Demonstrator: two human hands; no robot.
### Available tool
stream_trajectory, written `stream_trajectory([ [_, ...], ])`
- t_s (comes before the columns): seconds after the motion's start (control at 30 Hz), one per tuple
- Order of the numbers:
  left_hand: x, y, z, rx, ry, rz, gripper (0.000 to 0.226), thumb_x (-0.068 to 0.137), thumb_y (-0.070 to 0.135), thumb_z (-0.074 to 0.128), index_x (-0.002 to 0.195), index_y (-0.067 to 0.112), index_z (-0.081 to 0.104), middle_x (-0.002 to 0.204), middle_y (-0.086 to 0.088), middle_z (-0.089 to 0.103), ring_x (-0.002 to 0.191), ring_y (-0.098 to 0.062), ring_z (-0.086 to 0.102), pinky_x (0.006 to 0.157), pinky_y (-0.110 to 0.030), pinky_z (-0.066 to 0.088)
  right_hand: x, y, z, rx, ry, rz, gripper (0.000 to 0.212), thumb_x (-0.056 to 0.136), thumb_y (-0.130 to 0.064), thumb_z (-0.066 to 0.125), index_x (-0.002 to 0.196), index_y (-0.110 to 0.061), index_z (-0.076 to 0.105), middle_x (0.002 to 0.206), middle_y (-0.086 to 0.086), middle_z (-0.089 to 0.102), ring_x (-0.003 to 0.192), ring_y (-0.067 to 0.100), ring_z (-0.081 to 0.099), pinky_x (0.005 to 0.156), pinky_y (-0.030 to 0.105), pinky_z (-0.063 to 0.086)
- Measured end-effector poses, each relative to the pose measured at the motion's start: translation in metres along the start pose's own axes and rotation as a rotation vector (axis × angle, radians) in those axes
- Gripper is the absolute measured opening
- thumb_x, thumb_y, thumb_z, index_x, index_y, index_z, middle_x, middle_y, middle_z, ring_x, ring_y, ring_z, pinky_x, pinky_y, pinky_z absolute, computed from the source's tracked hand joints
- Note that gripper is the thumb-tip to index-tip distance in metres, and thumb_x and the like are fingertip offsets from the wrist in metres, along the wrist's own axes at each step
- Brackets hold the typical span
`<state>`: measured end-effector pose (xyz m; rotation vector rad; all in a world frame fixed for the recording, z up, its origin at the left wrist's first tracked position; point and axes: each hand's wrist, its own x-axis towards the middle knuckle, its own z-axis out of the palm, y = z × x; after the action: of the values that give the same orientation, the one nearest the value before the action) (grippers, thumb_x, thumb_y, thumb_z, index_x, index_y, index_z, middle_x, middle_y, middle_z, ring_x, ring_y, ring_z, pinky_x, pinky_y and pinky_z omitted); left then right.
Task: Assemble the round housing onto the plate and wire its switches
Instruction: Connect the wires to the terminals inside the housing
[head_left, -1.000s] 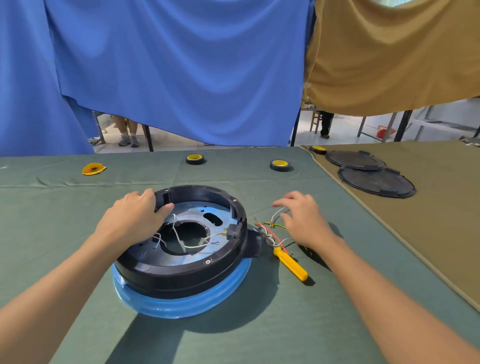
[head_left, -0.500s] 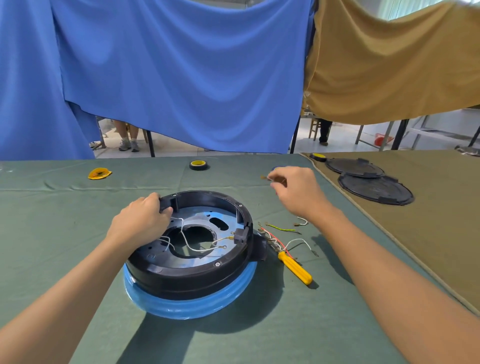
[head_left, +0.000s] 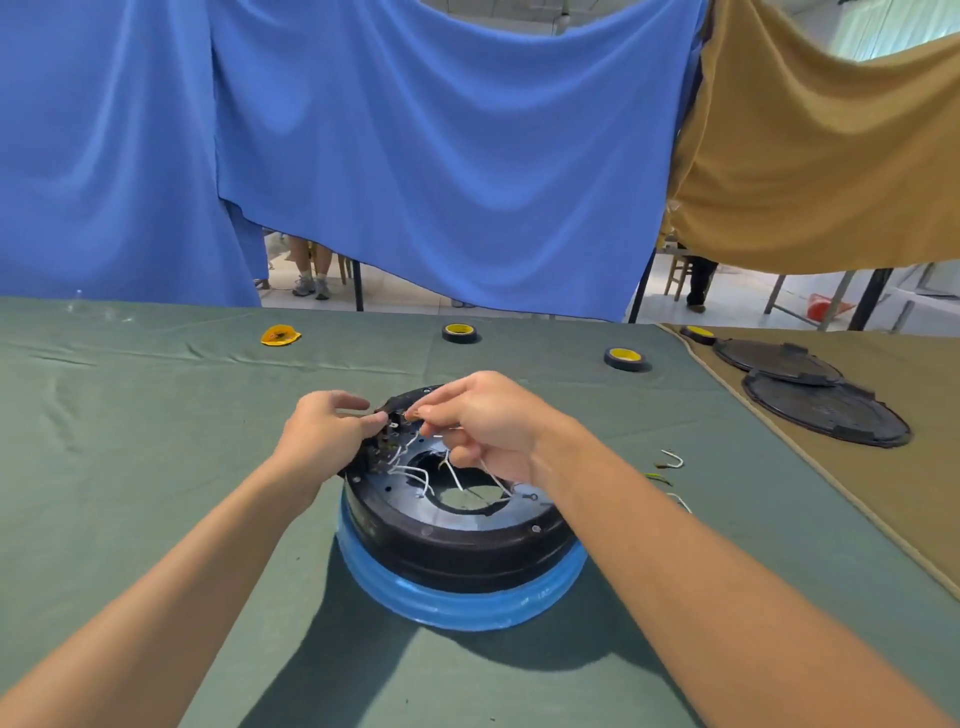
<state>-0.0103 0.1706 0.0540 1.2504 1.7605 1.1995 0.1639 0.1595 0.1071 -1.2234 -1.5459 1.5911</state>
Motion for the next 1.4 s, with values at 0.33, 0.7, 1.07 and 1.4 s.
stream_trajectory([
  [0.33, 0.003, -0.005, 0.003, -0.191, 0.113, -0.04, 0.043, 0.072, 0.015, 0.088, 0.108, 0.011, 0.066, 0.096, -0.016, 0.07, 0.087, -0.031, 0.071, 0.079, -0.043, 0.06, 0.033, 0.008, 0.024, 0.032, 0.228, 0.193, 0.018, 0.092, 0.006, 0.057, 0.108, 0.013, 0.061, 0.076, 0.015, 0.063, 0.054, 0.013, 0.062, 0.047, 0.016, 0.051],
  [0.7, 0.006, -0.01, 0.005, -0.307, 0.096, -0.085, 0.032, 0.072, 0.014, 0.087, 0.096, 0.013, 0.066, 0.1, -0.019, 0.07, 0.086, -0.032, 0.071, 0.084, -0.048, 0.06, 0.044, 0.014, 0.029, -0.121, 0.321, 0.228, 0.016, 0.097, -0.002, 0.053, 0.101, 0.003, 0.067, 0.066, 0.004, 0.06, 0.043, 0.005, 0.05, 0.041, 0.014, 0.038],
  [1.07, 0.004, -0.009, 0.004, -0.311, 0.081, -0.097, 0.037, 0.074, 0.014, 0.086, 0.105, 0.008, 0.066, 0.1, -0.018, 0.07, 0.086, -0.032, 0.071, 0.083, -0.048, 0.06, 0.044, 0.017, 0.033, -0.101, 0.358, 0.266, 0.02, 0.097, -0.008, 0.052, 0.081, -0.004, 0.064, 0.056, 0.0, 0.056, 0.039, 0.004, 0.047, 0.041, 0.014, 0.037],
  [1.4, 0.001, -0.006, 0.005, -0.3, 0.09, -0.097, 0.035, 0.077, 0.013, 0.084, 0.106, 0.007, 0.065, 0.098, -0.018, 0.07, 0.083, -0.03, 0.072, 0.08, -0.047, 0.061, 0.045, 0.018, 0.035, -0.145, 0.369, 0.266, 0.015, 0.094, -0.011, 0.061, 0.08, -0.005, 0.066, 0.064, 0.001, 0.058, 0.045, 0.006, 0.049, 0.041, 0.015, 0.039],
])
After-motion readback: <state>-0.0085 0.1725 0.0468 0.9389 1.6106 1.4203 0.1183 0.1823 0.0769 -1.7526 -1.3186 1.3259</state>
